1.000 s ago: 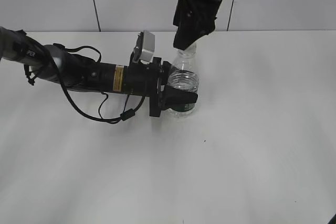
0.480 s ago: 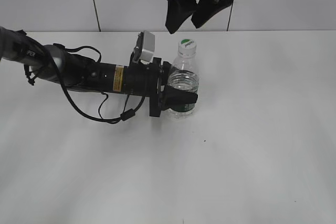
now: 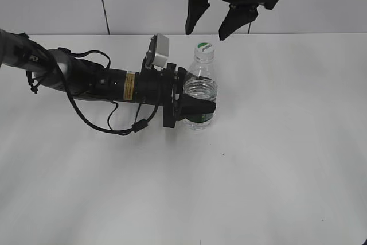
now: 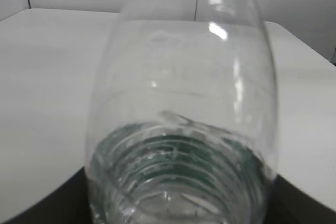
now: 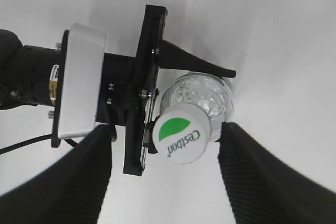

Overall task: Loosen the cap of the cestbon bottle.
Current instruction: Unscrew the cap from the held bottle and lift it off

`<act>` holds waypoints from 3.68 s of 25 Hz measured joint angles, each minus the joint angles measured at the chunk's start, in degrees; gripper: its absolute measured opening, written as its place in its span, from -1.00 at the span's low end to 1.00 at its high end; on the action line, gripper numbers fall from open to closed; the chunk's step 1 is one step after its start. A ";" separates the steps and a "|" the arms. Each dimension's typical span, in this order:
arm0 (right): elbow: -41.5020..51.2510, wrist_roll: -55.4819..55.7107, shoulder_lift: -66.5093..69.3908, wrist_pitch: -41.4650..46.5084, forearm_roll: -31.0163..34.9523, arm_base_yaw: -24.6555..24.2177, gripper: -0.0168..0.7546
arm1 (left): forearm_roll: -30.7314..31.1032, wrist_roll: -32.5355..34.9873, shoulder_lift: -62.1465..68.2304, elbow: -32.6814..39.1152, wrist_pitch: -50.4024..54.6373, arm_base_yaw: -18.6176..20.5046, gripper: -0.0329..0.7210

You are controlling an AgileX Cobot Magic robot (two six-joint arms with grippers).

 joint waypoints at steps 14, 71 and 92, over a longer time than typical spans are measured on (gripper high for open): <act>0.06 0.48 1.81 0.00 -2.74 0.00 0.30 | -0.07 -0.11 0.00 0.00 0.17 0.00 0.17; 3.38 -72.89 1.81 -0.17 0.36 -0.05 -0.17 | 0.55 0.33 -0.10 0.00 0.23 -0.05 0.17; 0.62 -85.23 1.59 0.04 0.21 -0.05 -0.18 | 0.77 -0.28 -0.10 0.00 -0.18 -0.05 0.17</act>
